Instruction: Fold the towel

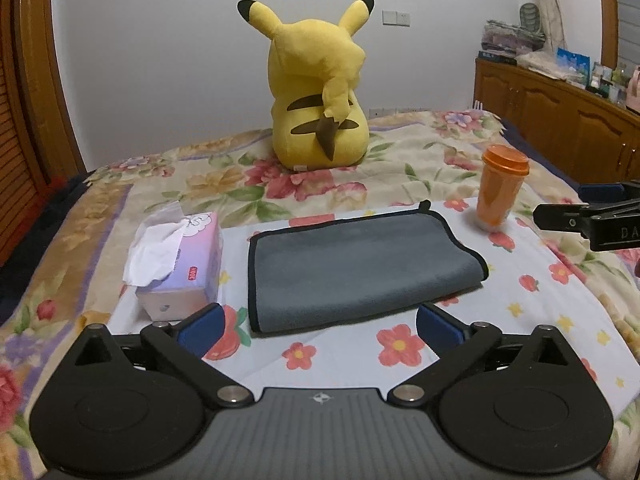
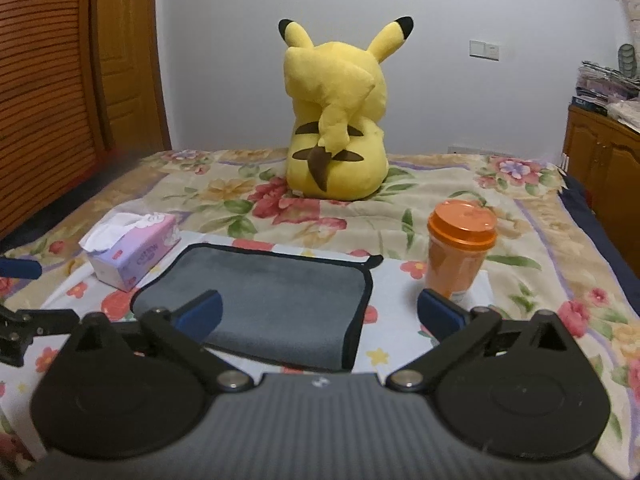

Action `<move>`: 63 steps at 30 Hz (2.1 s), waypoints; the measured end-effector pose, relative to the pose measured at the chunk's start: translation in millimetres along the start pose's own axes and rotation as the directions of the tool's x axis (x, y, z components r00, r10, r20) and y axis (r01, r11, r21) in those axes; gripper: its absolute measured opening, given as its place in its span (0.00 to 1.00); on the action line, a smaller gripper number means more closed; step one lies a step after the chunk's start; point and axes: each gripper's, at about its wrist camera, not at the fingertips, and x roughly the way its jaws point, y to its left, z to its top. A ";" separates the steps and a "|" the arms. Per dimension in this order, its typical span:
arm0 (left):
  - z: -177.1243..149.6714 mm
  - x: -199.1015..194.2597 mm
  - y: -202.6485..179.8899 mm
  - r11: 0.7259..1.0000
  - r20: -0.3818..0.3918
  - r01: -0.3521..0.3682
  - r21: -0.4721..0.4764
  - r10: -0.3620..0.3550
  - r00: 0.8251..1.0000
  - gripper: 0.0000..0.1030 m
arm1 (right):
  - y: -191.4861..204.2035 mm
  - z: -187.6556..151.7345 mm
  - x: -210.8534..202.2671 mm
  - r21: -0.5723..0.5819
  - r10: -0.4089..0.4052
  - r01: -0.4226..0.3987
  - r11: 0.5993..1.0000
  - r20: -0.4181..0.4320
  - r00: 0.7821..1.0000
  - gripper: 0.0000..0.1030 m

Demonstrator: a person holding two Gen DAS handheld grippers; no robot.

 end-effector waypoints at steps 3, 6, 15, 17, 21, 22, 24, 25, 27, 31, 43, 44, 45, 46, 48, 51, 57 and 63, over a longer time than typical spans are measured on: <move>1.1 -12.8 -4.4 1.000 0.004 -0.023 0.009 0.023 1.000 1.00 | 0.9 -0.5 -13.5 0.005 -0.014 0.014 1.000 0.012 1.000 1.00; 3.5 -25.2 -8.0 0.999 0.006 -0.036 0.010 0.036 0.999 1.00 | 0.8 0.1 -26.4 0.018 -0.016 0.016 1.000 0.018 1.000 1.00; 6.6 -67.9 -17.5 0.999 0.058 -0.037 -0.027 0.038 0.998 1.00 | 8.5 8.2 -66.2 0.013 -0.021 0.020 1.000 0.054 0.998 1.00; 7.3 -76.4 -18.8 0.999 0.068 -0.038 -0.034 0.041 0.997 1.00 | 11.2 9.8 -74.7 0.009 -0.017 0.016 1.000 0.061 0.998 1.00; 5.9 -92.0 -23.1 0.999 0.076 -0.035 -0.013 0.036 0.996 1.00 | 16.6 9.8 -93.2 0.008 -0.011 0.011 1.000 0.082 0.997 1.00; 4.9 -95.4 -24.5 0.999 0.079 -0.038 -0.006 0.039 0.996 1.00 | 18.0 9.5 -96.2 0.008 -0.010 0.009 1.000 0.085 0.996 1.00; 2.1 -102.5 -26.4 0.999 0.082 -0.039 0.004 0.038 0.996 1.00 | 20.2 8.2 -103.5 0.008 -0.008 0.007 1.000 0.095 0.995 1.00; 0.3 -106.0 -27.0 0.999 0.084 -0.038 0.005 0.037 0.996 1.00 | 21.2 7.8 -105.7 0.008 -0.007 0.007 1.000 0.098 0.995 1.00; -3.6 -112.1 -28.0 0.999 0.087 -0.035 0.005 0.034 0.996 1.00 | 23.1 6.0 -110.9 0.010 -0.006 0.005 1.000 0.103 0.995 1.00; -13.0 -119.3 -31.3 1.000 0.085 -0.023 0.008 0.022 0.996 1.00 | 26.4 0.1 -117.5 0.020 -0.009 0.007 1.000 0.093 0.996 1.00; -45.7 -122.2 -39.0 1.000 0.067 -0.007 -0.011 0.007 0.998 1.00 | 40.5 -28.1 -127.8 0.037 0.001 -0.004 0.999 0.068 0.998 1.00; -48.8 -121.4 -39.9 1.000 0.063 -0.007 -0.013 0.008 0.998 1.00 | 41.5 -30.9 -127.8 0.038 0.000 -0.003 0.999 0.066 0.998 1.00; -51.5 -121.0 -40.7 1.000 0.058 -0.005 -0.016 0.006 0.998 1.00 | 41.9 -33.0 -127.7 0.039 -0.001 -0.001 0.999 0.064 0.998 1.00; -54.3 -120.1 -41.6 1.000 0.054 -0.001 -0.019 0.002 0.999 1.00 | 42.5 -35.3 -126.9 0.040 -0.002 -0.001 0.999 0.061 0.998 1.00; -59.8 -118.8 -43.9 1.000 0.049 0.004 -0.024 -0.002 0.999 1.00 | 43.5 -39.4 -127.1 0.043 0.001 -0.003 0.999 0.055 0.998 1.00; -67.9 -116.1 -47.1 1.000 0.042 0.006 -0.027 -0.005 0.999 1.00 | 45.3 -46.2 -127.1 0.044 0.000 -0.003 0.999 0.049 0.999 1.00; -81.4 -110.4 -50.4 0.999 0.028 0.010 -0.041 -0.009 1.000 1.00 | 47.0 -60.8 -127.3 0.047 -0.001 -0.001 0.999 0.034 0.999 1.00; -95.1 -105.3 -51.2 0.999 0.015 0.001 -0.045 0.000 1.000 1.00 | 49.1 -77.4 -121.7 0.051 0.000 0.000 0.999 0.007 1.000 1.00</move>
